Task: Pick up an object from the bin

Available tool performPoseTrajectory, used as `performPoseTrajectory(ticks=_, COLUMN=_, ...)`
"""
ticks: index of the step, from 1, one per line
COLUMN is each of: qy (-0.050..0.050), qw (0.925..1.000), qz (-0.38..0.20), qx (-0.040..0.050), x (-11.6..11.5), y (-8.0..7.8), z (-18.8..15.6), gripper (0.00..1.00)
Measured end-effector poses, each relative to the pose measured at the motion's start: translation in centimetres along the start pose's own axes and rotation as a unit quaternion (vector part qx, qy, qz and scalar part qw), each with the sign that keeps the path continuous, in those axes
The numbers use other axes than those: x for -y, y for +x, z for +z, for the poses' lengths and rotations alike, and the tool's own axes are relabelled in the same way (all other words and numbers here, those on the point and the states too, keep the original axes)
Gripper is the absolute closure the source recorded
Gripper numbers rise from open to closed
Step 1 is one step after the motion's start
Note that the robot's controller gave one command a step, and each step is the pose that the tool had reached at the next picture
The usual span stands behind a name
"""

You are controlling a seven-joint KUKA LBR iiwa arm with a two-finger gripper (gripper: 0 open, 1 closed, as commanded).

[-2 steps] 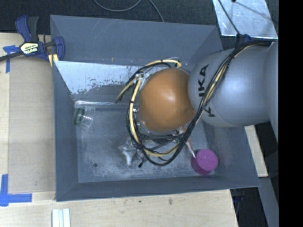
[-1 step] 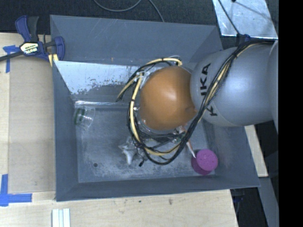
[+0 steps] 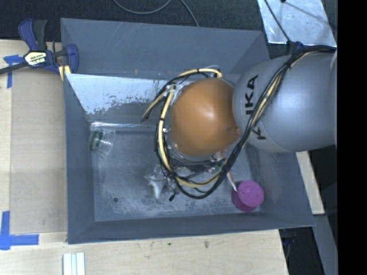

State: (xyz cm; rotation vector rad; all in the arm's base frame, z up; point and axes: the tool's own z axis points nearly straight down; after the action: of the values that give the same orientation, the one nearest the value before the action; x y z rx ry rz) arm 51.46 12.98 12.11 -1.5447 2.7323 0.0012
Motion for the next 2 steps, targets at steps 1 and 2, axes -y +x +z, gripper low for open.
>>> performPoseTrajectory(ticks=1, qy=0.001, qw=1.0, qz=0.0, qx=0.0006, x=0.05, y=-0.04, z=-0.75, gripper=1.0)
performPoseTrajectory(ticks=2, qy=-0.001, qw=1.0, qz=0.001, qx=-0.0015, x=-0.03, y=0.01, z=-1.5, gripper=1.0)
